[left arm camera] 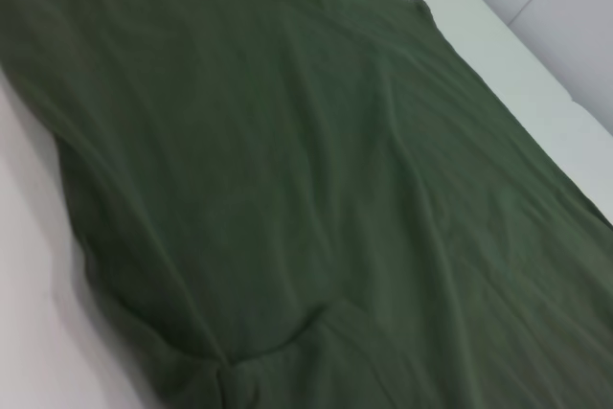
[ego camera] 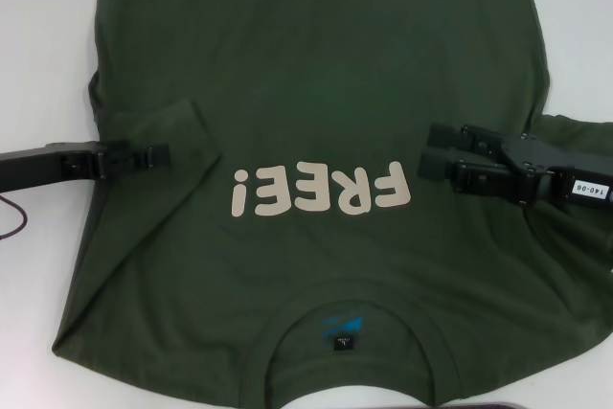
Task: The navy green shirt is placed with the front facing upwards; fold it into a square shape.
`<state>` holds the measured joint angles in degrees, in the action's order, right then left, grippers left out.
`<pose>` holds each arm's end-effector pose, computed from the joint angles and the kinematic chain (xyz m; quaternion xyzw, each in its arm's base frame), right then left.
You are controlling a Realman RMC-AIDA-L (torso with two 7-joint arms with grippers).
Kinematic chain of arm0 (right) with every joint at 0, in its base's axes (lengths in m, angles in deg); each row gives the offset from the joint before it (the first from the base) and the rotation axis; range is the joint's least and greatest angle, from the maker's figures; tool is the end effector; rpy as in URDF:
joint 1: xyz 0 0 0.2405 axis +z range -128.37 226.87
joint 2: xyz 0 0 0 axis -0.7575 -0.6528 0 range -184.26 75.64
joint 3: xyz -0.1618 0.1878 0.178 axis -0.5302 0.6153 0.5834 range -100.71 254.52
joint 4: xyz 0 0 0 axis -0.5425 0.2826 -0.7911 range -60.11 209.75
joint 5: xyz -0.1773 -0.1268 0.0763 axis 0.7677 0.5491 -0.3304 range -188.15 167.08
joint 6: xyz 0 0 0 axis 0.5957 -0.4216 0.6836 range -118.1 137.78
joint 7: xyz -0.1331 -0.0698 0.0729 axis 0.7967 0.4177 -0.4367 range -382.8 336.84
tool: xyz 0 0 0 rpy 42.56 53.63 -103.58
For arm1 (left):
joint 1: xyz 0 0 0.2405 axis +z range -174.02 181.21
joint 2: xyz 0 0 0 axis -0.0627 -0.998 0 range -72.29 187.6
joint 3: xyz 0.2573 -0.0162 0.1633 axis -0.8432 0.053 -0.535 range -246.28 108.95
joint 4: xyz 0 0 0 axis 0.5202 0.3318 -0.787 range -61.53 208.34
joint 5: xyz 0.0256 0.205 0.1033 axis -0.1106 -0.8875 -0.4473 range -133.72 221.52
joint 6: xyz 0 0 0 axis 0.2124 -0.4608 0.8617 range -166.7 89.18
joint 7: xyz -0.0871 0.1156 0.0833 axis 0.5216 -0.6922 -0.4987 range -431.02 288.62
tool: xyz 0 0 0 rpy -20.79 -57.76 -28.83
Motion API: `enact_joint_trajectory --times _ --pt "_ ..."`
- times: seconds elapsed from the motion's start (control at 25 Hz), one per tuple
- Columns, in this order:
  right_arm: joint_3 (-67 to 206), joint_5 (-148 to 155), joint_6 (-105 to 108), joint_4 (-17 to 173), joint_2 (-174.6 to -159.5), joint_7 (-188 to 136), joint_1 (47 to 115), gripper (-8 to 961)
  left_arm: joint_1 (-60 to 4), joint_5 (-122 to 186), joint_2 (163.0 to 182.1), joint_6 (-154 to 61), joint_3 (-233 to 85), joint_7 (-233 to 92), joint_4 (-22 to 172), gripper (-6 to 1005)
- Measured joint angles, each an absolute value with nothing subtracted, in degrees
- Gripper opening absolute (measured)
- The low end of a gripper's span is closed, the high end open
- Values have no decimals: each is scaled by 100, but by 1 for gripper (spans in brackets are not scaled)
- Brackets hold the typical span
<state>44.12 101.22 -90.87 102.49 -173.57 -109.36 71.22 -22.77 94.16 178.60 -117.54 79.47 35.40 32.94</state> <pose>0.3346 0.2960 -0.0524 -0.8512 0.3770 0.3621 0.0478 -0.3770 0.3600 -0.0450 -0.8338 -0.4959 -0.1640 0.1786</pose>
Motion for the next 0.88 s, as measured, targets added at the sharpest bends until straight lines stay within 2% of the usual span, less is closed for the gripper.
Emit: enact_joint_trajectory --times 0.48,0.88 --pt "4412 10109 -9106 10268 -17350 -10936 7122 923 -2365 9483 17869 -11916 7924 3531 3240 791" --pt "4408 10138 -9106 10266 -17347 -10973 7122 924 -2532 9438 17800 -11618 7926 3512 3236 777"
